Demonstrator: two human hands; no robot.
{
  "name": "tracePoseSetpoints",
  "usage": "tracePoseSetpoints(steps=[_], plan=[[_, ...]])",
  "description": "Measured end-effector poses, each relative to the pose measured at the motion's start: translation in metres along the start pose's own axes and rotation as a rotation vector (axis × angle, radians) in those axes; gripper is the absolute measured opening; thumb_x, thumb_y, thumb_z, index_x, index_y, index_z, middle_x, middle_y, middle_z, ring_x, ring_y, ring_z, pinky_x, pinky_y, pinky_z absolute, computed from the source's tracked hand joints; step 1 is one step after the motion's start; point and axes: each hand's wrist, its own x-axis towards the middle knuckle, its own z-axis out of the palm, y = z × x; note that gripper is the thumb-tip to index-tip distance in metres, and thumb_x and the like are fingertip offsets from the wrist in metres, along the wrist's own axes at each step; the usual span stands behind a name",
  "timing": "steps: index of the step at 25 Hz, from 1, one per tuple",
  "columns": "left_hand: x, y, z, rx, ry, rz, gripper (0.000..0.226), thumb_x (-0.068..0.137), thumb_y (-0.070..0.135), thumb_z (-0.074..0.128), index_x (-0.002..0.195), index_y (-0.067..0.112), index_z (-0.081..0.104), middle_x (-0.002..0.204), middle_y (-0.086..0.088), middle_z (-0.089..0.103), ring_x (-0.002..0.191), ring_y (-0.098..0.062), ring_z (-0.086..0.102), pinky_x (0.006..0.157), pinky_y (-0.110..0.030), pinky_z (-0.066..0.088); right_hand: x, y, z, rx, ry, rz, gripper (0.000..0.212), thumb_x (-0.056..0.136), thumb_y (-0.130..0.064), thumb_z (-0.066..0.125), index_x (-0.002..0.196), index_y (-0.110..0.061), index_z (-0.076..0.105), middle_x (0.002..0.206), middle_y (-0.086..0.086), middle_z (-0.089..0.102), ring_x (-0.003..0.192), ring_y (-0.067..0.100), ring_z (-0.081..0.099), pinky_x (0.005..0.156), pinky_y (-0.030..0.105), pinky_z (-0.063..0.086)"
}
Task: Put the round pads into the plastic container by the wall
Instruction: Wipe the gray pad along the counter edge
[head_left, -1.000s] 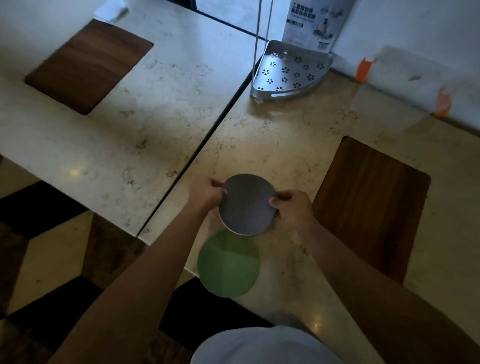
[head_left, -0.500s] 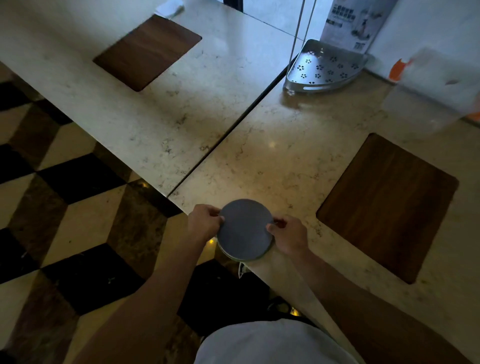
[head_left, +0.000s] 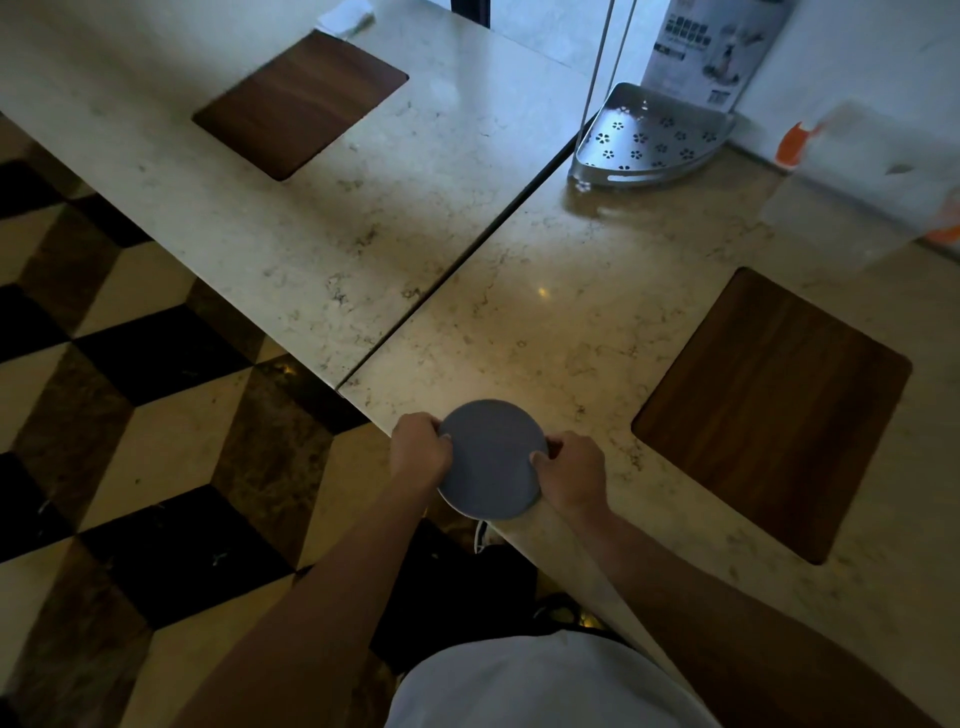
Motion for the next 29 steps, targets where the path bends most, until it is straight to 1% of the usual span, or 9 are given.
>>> tracePoseSetpoints(steps=[3, 7, 10, 16, 19, 22, 24, 26, 29], plan=[[0.001, 0.0, 0.004, 0.081, 0.013, 0.027, 0.022, 0.087, 0.016, 0.059, 0.099, 0.001, 0.069, 0.1, -0.017, 0.069, 0.09, -0.032, 0.064, 0.074, -0.038, 0.052, -0.001, 0.0, 0.003, -0.058, -0.033, 0.021, 0.021, 0.087, -0.021, 0.066, 0.071, -0.009, 0.06, 0.083, 0.015, 0.064, 0.061, 0.021, 0.055, 0.049, 0.02, 0.035], [-0.001, -0.001, 0.016, 0.212, 0.046, 0.042, 0.02, 0.092, 0.017, 0.05, 0.099, 0.0, 0.058, 0.112, -0.022, 0.056, 0.098, -0.035, 0.054, 0.085, -0.044, 0.044, -0.002, -0.006, 0.008, -0.101, -0.023, 0.09, 0.022, 0.09, -0.024, 0.065, 0.1, -0.004, 0.067, 0.105, 0.015, 0.062, 0.081, 0.028, 0.064, 0.069, 0.036, 0.056], [-0.001, 0.003, 0.02, 0.229, 0.038, 0.043, 0.011, 0.089, 0.015, 0.047, 0.091, 0.004, 0.051, 0.112, -0.024, 0.052, 0.099, -0.037, 0.049, 0.085, -0.044, 0.04, -0.009, -0.012, 0.014, -0.115, 0.024, 0.144, 0.028, 0.09, -0.024, 0.065, 0.11, -0.005, 0.063, 0.116, 0.013, 0.055, 0.09, 0.028, 0.062, 0.08, 0.042, 0.058], [0.002, 0.006, 0.015, 0.156, -0.014, -0.031, 0.022, 0.082, 0.016, 0.053, 0.097, 0.0, 0.05, 0.115, -0.026, 0.051, 0.103, -0.041, 0.049, 0.088, -0.046, 0.041, 0.0, -0.012, 0.009, -0.047, -0.048, 0.191, 0.018, 0.085, -0.016, 0.065, 0.087, 0.0, 0.059, 0.102, 0.019, 0.062, 0.072, 0.03, 0.059, 0.06, 0.031, 0.045], [0.006, 0.009, 0.01, 0.091, -0.051, -0.095, 0.041, 0.082, 0.021, 0.059, 0.112, -0.004, 0.048, 0.117, -0.026, 0.053, 0.105, -0.043, 0.053, 0.088, -0.047, 0.047, 0.004, -0.014, 0.004, 0.02, -0.066, 0.225, 0.027, 0.083, -0.017, 0.066, 0.102, -0.001, 0.057, 0.104, 0.018, 0.063, 0.085, 0.032, 0.064, 0.062, 0.034, 0.047], [0.01, 0.007, 0.007, 0.028, -0.078, -0.097, 0.039, 0.08, 0.021, 0.061, 0.105, -0.008, 0.052, 0.102, -0.028, 0.059, 0.098, -0.043, 0.059, 0.079, -0.048, 0.05, 0.007, -0.013, 0.001, 0.043, -0.109, 0.217, 0.034, 0.084, -0.021, 0.067, 0.111, -0.006, 0.053, 0.103, 0.011, 0.067, 0.081, 0.025, 0.061, 0.057, 0.031, 0.042], [0.012, 0.007, 0.004, 0.004, -0.094, -0.057, 0.021, 0.079, 0.019, 0.06, 0.073, 0.0, 0.053, 0.071, -0.019, 0.054, 0.075, -0.037, 0.061, 0.062, -0.045, 0.048, 0.01, -0.009, -0.003, 0.085, -0.119, 0.22, 0.032, 0.084, -0.022, 0.066, 0.112, -0.011, 0.057, 0.103, 0.007, 0.068, 0.078, 0.021, 0.059, 0.055, 0.028, 0.042], [0.015, 0.01, 0.004, -0.007, -0.098, -0.051, 0.034, 0.08, 0.022, 0.059, 0.053, 0.011, 0.042, 0.055, -0.008, 0.041, 0.052, -0.025, 0.045, 0.053, -0.037, 0.036, 0.015, -0.004, -0.008, 0.112, -0.143, 0.199, 0.017, 0.083, -0.025, 0.064, 0.096, -0.015, 0.07, 0.092, 0.005, 0.072, 0.077, 0.022, 0.064, 0.061, 0.034, 0.051], [0.02, 0.02, 0.007, -0.055, -0.082, -0.068, 0.042, 0.082, 0.032, 0.061, 0.051, 0.013, 0.041, 0.049, -0.003, 0.037, 0.05, -0.023, 0.041, 0.053, -0.035, 0.034, 0.022, 0.0, -0.017, 0.165, -0.206, 0.195, 0.025, 0.083, -0.027, 0.066, 0.078, -0.004, 0.075, 0.082, 0.018, 0.073, 0.082, 0.035, 0.068, 0.074, 0.048, 0.056]])
